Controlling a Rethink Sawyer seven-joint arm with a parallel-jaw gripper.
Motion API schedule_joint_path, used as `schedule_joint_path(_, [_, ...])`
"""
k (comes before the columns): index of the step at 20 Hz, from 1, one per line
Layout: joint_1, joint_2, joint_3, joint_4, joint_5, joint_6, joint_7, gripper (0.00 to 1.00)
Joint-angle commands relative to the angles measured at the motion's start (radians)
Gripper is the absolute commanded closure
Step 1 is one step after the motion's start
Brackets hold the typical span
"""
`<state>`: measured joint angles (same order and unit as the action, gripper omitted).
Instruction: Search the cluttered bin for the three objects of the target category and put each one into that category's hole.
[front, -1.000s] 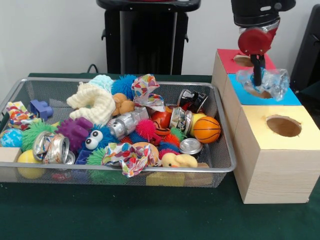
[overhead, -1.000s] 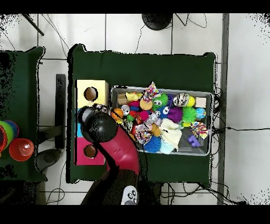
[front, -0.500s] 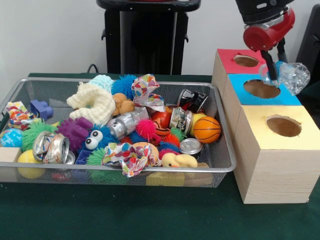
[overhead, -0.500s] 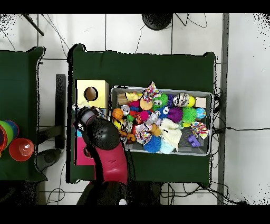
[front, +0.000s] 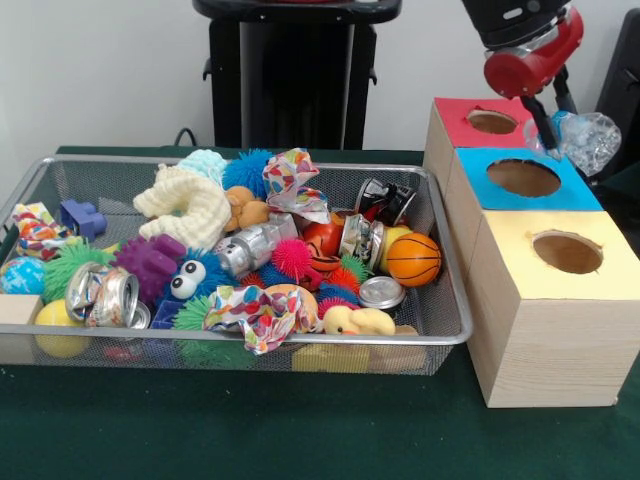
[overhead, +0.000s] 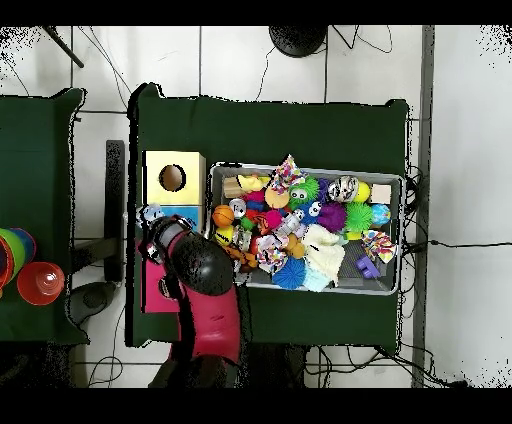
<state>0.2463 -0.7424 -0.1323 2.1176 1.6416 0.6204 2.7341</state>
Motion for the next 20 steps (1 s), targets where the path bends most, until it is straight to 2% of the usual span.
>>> schedule_joint_path(1, [-0.016, 0.090, 0.085, 0.118, 0.217, 0.161, -0.556, 1.00])
schedule_joint_path(10, [-0.001, 0.133, 0.048, 0.129, 0.261, 0.206, -0.640, 1.00])
schedule_joint_path(20, [0.023, 0.076, 0.047, 0.096, 0.293, 0.222, -0.517, 1.00])
